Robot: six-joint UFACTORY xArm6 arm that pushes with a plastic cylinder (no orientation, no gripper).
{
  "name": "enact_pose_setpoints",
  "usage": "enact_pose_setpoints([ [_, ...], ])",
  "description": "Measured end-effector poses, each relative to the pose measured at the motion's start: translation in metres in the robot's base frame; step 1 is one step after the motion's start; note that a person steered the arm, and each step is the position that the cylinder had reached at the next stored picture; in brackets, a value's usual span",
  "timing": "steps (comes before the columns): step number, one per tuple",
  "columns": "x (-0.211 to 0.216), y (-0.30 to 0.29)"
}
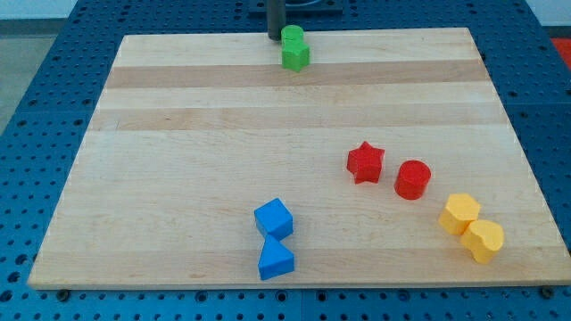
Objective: Nudge the green circle down a bit
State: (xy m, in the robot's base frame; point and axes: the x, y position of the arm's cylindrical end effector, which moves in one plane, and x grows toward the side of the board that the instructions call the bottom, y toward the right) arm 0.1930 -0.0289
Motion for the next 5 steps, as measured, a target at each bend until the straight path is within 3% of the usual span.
enact_pose_setpoints([
  [5, 0.0, 0.067],
])
